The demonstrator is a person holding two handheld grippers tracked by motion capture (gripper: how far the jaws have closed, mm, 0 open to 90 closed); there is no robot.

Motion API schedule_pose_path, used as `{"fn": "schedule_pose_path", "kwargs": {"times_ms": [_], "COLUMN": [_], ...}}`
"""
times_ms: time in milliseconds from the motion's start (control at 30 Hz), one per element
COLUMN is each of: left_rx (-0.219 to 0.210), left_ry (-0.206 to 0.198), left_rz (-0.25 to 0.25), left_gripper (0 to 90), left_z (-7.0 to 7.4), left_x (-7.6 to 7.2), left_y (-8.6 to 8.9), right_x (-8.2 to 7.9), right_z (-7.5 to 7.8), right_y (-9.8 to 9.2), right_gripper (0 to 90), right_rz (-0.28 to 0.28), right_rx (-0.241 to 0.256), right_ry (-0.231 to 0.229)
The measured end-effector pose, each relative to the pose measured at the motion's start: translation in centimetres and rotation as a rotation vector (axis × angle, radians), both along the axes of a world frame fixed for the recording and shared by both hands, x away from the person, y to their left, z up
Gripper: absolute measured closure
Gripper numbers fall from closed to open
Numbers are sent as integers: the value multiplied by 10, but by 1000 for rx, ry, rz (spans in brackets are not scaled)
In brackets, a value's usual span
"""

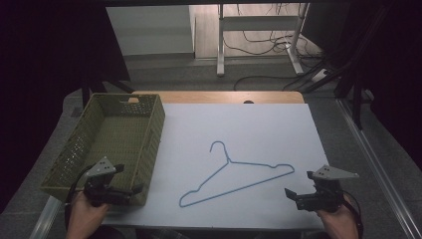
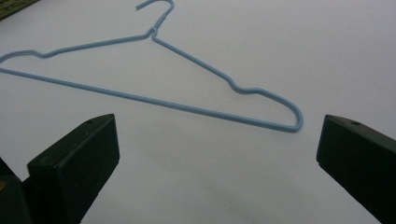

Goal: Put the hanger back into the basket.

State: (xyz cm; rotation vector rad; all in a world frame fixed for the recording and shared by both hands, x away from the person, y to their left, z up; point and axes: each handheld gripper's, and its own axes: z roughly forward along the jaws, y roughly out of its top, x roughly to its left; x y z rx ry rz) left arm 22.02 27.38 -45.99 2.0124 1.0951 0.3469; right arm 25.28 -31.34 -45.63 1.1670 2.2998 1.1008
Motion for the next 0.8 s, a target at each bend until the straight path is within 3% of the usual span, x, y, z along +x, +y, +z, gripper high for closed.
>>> {"fn": "schedule_pose_path", "kwargs": {"times_ms": [333,567,800], "left_rx": [28,-11,-18], "left_ry": [-26,-27,-27], "left_rz": [0,0,-6], "left_gripper": [8,11,12], "left_z": [-2,-3,-2], "left_x": [0,1,0], "left_y": [0,3,2], "right_x": [1,2,2], "right_z": [-2,-3,-3], "right_y": [2,5,6], "right_gripper": [0,0,0], "right_rz": [-8,-3,0], "right_rx": [29,-3,-9], "right_ry": [13,13,16]}}
